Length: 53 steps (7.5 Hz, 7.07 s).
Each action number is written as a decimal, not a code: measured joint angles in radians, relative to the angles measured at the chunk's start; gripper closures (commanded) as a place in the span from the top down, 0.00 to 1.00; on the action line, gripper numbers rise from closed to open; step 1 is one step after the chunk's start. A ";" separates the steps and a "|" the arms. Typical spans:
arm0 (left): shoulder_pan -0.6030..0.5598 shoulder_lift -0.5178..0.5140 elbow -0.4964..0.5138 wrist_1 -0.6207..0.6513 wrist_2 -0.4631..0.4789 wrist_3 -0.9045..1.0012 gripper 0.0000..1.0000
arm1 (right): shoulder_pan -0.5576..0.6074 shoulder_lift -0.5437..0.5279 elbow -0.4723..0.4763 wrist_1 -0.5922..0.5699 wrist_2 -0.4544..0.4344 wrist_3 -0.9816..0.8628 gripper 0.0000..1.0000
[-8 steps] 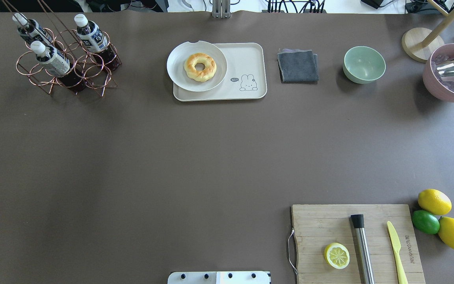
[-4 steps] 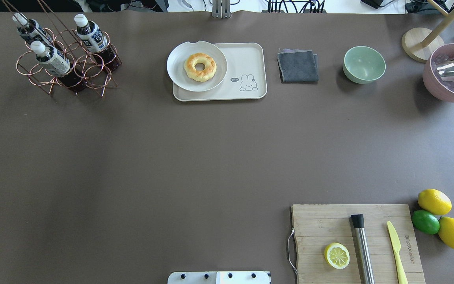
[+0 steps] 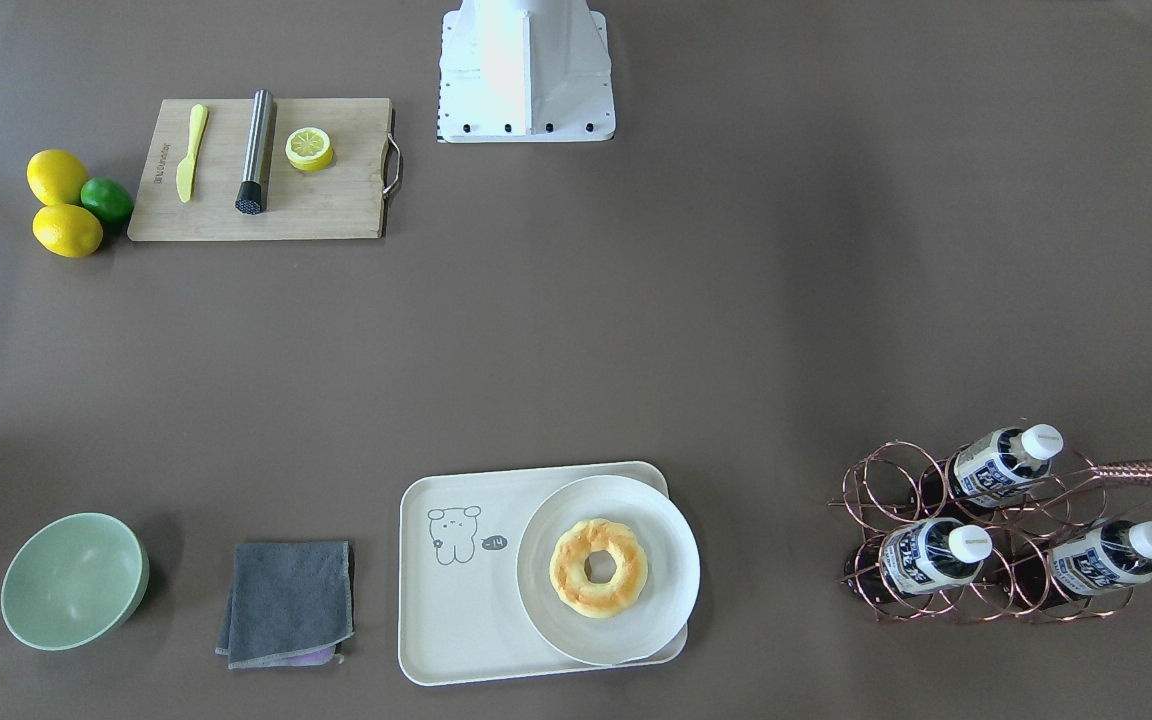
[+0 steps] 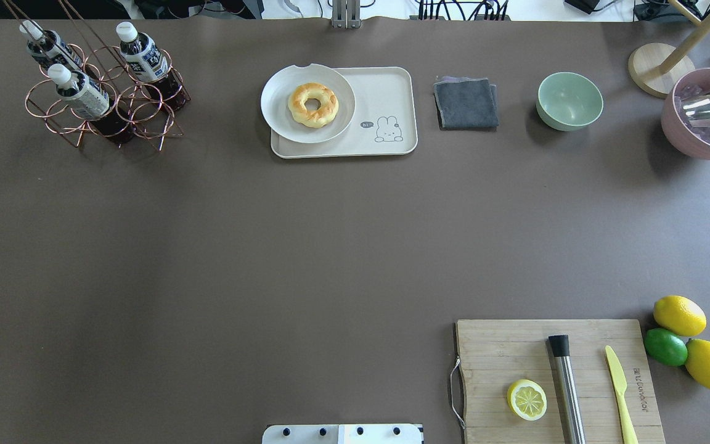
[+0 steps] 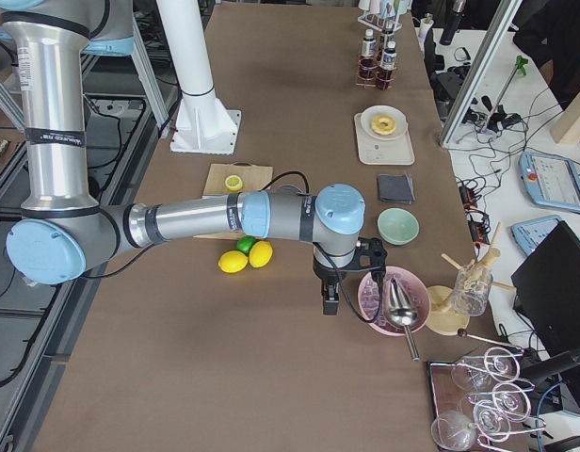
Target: Place tea on tray
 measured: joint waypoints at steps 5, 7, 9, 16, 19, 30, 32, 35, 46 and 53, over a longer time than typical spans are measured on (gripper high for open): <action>0.002 0.003 -0.044 -0.014 -0.002 0.001 0.98 | -0.001 -0.010 -0.003 -0.001 0.003 0.002 1.00; 0.018 0.001 -0.114 -0.019 -0.002 -0.017 0.98 | -0.001 -0.012 -0.006 -0.003 0.007 0.003 1.00; 0.092 -0.005 -0.214 -0.040 -0.003 -0.146 0.98 | -0.001 -0.013 -0.007 -0.003 0.005 0.003 1.00; 0.283 -0.126 -0.275 -0.402 -0.159 -0.479 0.98 | 0.000 -0.021 -0.031 -0.009 0.000 0.008 1.00; 0.453 -0.202 -0.306 -0.373 0.073 -0.600 0.98 | 0.000 -0.038 -0.047 -0.004 0.000 0.008 1.00; 0.514 -0.318 -0.114 -0.291 0.349 -0.620 0.97 | 0.000 -0.038 -0.040 -0.002 0.003 0.007 1.00; 0.511 -0.331 -0.019 -0.398 0.348 -0.659 0.91 | 0.000 -0.035 -0.036 -0.002 0.003 0.007 1.00; 0.514 -0.358 0.045 -0.439 0.348 -0.691 0.82 | 0.000 -0.032 -0.032 -0.001 0.004 0.007 1.00; 0.485 -0.386 0.115 -0.519 0.290 -0.681 0.00 | -0.003 -0.012 -0.035 -0.001 0.003 0.008 1.00; 0.328 -0.445 -0.133 -0.179 0.182 -0.665 0.00 | -0.003 -0.015 -0.036 -0.001 0.004 0.003 1.00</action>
